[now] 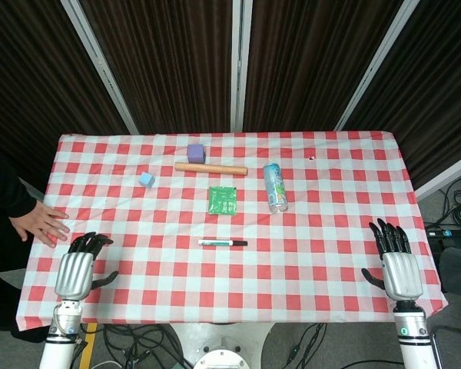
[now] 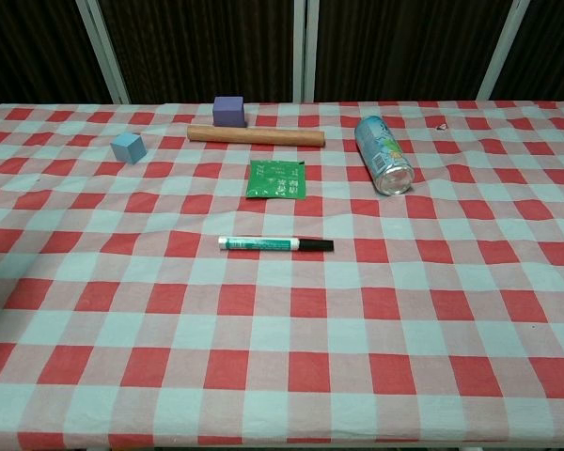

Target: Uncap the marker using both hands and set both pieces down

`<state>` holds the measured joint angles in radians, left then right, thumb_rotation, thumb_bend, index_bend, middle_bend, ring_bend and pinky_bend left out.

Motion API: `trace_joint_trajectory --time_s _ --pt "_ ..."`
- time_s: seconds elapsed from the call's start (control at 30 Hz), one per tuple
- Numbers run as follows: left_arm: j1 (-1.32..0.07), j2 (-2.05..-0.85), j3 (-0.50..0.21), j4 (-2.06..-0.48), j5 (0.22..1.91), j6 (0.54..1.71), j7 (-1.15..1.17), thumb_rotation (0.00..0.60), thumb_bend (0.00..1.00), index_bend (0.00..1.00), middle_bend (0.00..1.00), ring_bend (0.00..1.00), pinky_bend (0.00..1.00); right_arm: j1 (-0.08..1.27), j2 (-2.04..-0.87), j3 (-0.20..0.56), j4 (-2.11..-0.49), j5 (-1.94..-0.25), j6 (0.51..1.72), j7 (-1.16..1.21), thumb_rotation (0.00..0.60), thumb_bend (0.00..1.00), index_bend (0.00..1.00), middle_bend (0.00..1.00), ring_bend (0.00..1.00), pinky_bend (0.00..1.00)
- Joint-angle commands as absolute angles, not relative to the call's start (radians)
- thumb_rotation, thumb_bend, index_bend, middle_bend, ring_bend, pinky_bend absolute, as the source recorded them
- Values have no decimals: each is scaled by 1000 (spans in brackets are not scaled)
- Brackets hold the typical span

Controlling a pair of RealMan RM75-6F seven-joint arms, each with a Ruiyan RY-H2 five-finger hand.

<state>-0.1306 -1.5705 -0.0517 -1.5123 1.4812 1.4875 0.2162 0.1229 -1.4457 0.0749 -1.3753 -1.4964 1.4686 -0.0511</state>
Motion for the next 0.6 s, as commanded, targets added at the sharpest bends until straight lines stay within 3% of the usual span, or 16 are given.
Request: trace_joint_trajectory --time_s 0.03,0.3,0.6 --pt "-131 -1571 -52 -1513 1481 1488 217 600 111 316 273 167 209 124 -1445 76 -1376 -1497 1469 -51 600 46 0 0 0 0" --pt "-147 -1561 -62 -1531 1479 1470 233 600 111 316 273 167 209 128 -1430 85 -1393 -1494 1471 -62 600 46 0 0 0 0" --pt "-241 -1517 -131 -1615 1402 1335 319 600 114 321 273 167 235 165 -1384 118 -1471 -1490 1450 -145 600 46 0 0 0 0"
